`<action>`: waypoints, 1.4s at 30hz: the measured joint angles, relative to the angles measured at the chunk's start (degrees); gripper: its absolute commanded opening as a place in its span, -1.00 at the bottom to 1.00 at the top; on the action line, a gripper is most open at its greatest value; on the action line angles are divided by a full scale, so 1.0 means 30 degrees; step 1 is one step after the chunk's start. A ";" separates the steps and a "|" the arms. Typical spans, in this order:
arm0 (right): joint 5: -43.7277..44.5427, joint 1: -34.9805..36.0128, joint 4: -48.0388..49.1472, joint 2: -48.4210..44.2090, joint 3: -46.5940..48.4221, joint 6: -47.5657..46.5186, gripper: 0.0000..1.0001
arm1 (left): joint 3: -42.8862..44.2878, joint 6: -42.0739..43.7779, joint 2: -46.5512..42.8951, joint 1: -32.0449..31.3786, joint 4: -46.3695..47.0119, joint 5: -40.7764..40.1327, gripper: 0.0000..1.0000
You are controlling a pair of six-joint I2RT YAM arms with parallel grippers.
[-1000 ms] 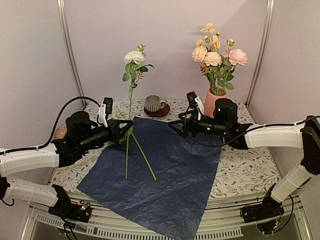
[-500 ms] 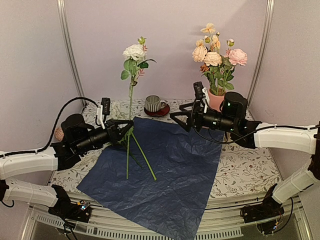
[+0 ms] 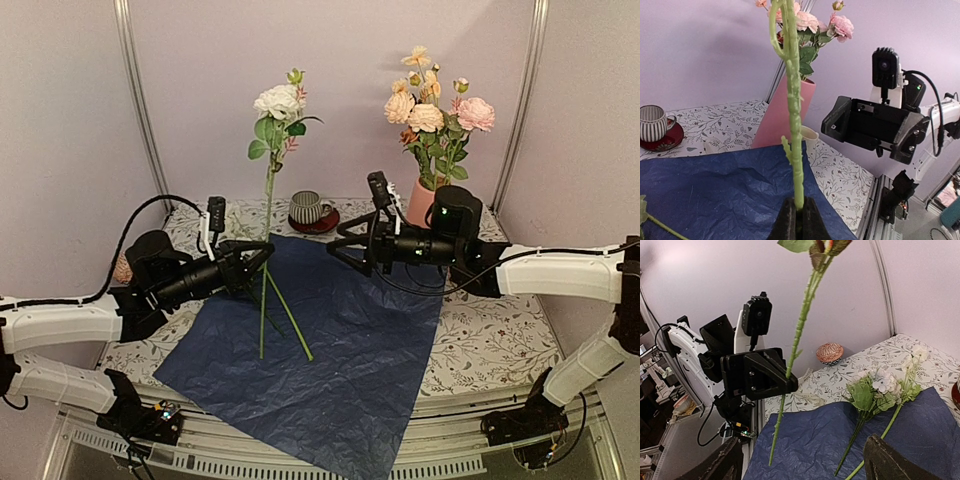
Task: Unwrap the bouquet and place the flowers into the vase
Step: Pass from the left arm to the right
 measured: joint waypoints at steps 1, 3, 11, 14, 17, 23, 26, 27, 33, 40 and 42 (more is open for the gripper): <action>-0.0058 0.0138 0.0102 0.0146 0.0124 0.0051 0.65 | 0.0000 -0.0022 0.0197 -0.0044 0.0117 -0.0029 -1.00; -0.0175 0.0372 0.0430 0.0430 0.0386 0.0131 0.61 | 0.0000 -0.0095 0.0634 -0.0153 0.0459 -0.0036 -1.00; -0.1049 0.0918 0.1676 0.2157 0.1931 0.1005 0.29 | 0.0022 -0.0226 0.2557 -0.0750 0.1494 0.0160 -1.00; -0.1246 0.1020 0.1821 0.2696 0.2339 0.1348 0.26 | 0.0138 -0.0211 0.3053 -0.1013 0.1654 0.0291 -1.00; -0.1268 0.1086 0.1938 0.3104 0.2506 0.1632 0.21 | 0.0248 -0.0124 0.3177 -0.1195 0.1800 0.0408 -1.00; -0.1137 0.1100 0.1931 0.3738 0.2769 0.2382 0.13 | 0.0299 0.0131 0.3177 -0.1515 0.2492 0.0481 -1.00; -0.1137 0.1100 0.1931 0.4102 0.2965 0.2630 0.10 | 0.0299 0.0240 0.3177 -0.1530 0.2630 0.0517 -1.00; -0.1158 0.1100 0.1945 0.4211 0.3016 0.2681 0.09 | 0.0299 0.0284 0.3177 -0.1545 0.2637 0.0554 -1.00; -0.1472 0.1100 0.2069 0.4481 0.3024 0.2980 0.02 | 0.0306 0.0452 0.3300 -0.1574 0.2863 0.0838 -1.00; -0.1668 0.1100 0.2506 0.4481 0.3053 0.3126 -0.10 | 0.0335 0.0517 0.3789 -0.1654 0.3118 0.1384 -1.00; -0.1712 0.1100 0.2579 0.4488 0.3075 0.3126 -0.13 | 0.0335 0.0554 0.3818 -0.1668 0.3140 0.1472 -1.00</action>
